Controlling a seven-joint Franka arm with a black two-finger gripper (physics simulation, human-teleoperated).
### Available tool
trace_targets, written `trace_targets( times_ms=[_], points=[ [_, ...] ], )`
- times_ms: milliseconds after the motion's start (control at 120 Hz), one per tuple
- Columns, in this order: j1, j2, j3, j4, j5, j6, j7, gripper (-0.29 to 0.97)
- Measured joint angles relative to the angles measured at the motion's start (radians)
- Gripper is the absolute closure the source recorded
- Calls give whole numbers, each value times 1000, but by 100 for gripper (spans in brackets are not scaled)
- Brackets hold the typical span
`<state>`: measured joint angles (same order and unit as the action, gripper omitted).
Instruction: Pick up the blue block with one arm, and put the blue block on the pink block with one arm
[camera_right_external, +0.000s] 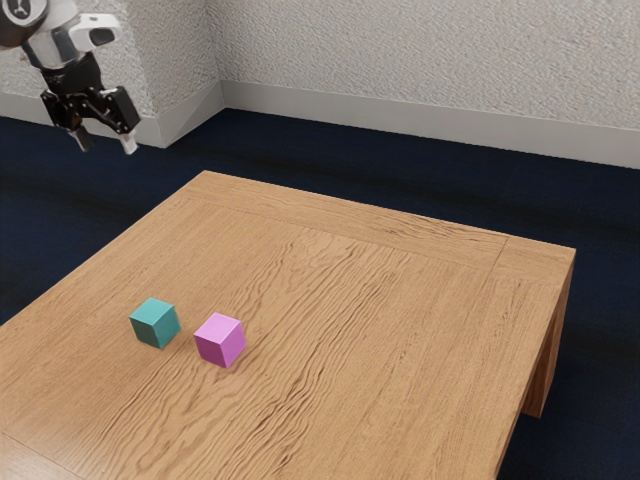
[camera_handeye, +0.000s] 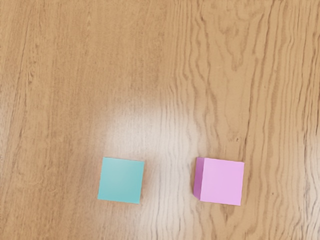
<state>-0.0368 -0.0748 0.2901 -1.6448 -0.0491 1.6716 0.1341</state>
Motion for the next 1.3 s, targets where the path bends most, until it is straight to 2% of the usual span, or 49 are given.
trace_targets(
  times_ms=[133,208,283,350,425,492,583,708,808,950,1083,1300],
  points=[
    [17,10,-8,-13,-2,14,22,3],
    [21,3,-11,-108,-6,60,31,3],
    [54,-31,-12,-242,-9,108,40,3],
    [105,-114,-11,-412,-9,173,47,3],
    [153,-230,-11,-632,1,305,61,4],
    [161,-225,-11,-713,10,442,83,5],
    [165,-138,-10,-736,9,619,132,5],
    [162,14,-11,-738,-48,834,191,4],
    [142,73,-13,-740,-91,971,233,4],
    [114,133,-23,-742,-120,1104,289,4],
    [93,206,-36,-741,-176,1210,331,4],
    [97,221,-66,-773,-223,1310,395,5]
  ],
)
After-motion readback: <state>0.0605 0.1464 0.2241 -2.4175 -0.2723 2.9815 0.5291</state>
